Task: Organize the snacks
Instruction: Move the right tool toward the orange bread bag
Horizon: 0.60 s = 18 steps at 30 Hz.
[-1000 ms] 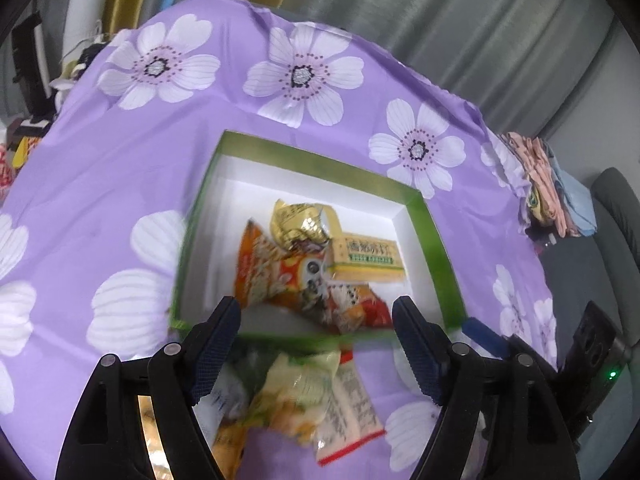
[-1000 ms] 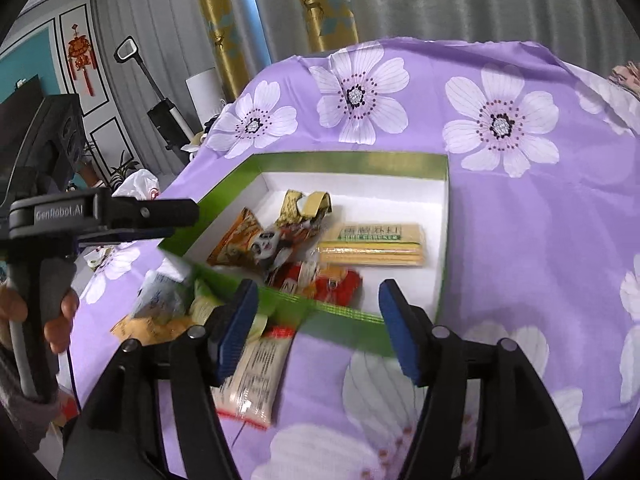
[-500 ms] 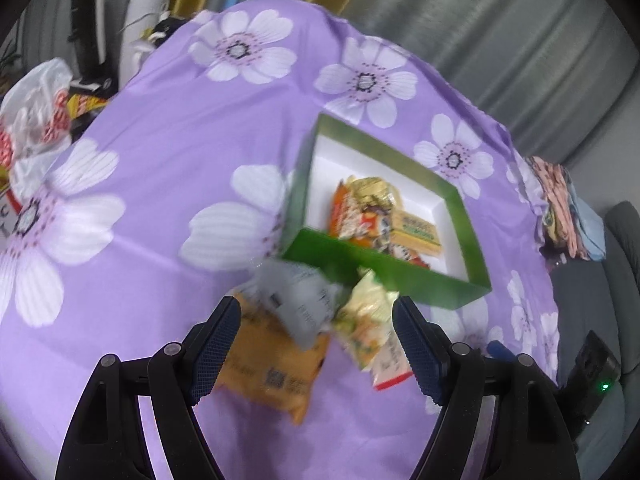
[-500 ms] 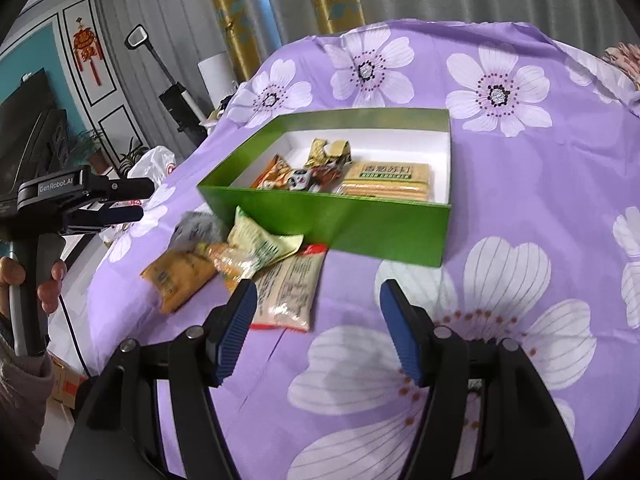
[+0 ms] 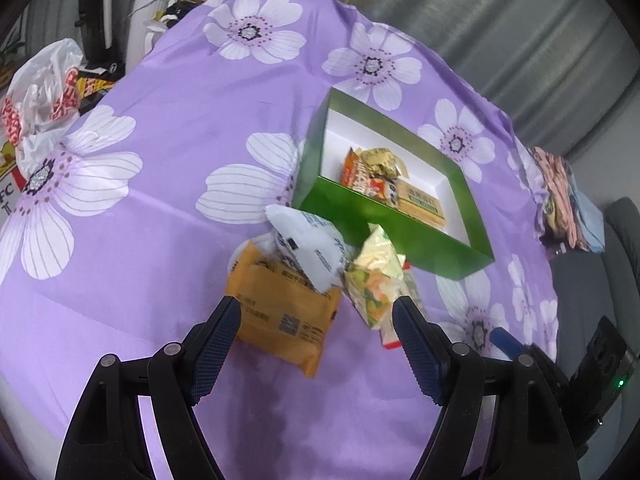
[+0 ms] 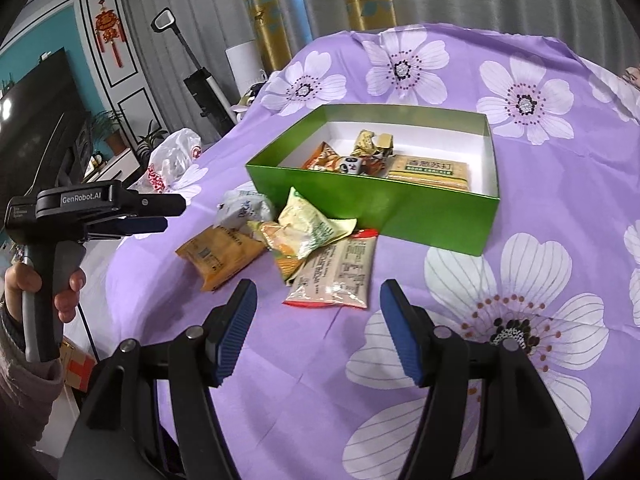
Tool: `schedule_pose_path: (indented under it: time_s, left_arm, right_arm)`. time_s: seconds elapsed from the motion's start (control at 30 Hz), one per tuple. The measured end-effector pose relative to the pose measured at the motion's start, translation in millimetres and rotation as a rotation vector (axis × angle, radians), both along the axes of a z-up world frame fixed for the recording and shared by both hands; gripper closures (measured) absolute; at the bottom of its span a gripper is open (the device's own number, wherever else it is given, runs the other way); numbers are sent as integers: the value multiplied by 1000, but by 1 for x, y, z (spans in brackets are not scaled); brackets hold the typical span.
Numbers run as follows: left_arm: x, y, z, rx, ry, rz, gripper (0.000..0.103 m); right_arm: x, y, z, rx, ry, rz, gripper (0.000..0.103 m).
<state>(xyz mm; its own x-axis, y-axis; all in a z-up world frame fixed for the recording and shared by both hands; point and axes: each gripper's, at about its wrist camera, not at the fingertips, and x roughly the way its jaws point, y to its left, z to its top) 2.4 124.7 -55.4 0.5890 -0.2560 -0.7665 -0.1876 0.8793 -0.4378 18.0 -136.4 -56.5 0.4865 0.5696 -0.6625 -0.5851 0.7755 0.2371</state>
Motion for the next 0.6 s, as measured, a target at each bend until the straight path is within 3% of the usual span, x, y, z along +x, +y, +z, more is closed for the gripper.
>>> schedule_pose_path:
  time_s: [0.23, 0.6]
  left_arm:
    - [-17, -3, 12, 42, -33, -7, 25]
    - [-39, 26, 12, 75, -35, 53, 25]
  right_arm:
    - [-5, 22, 1, 7, 19, 47, 37]
    - [-7, 85, -6, 13, 63, 151, 37]
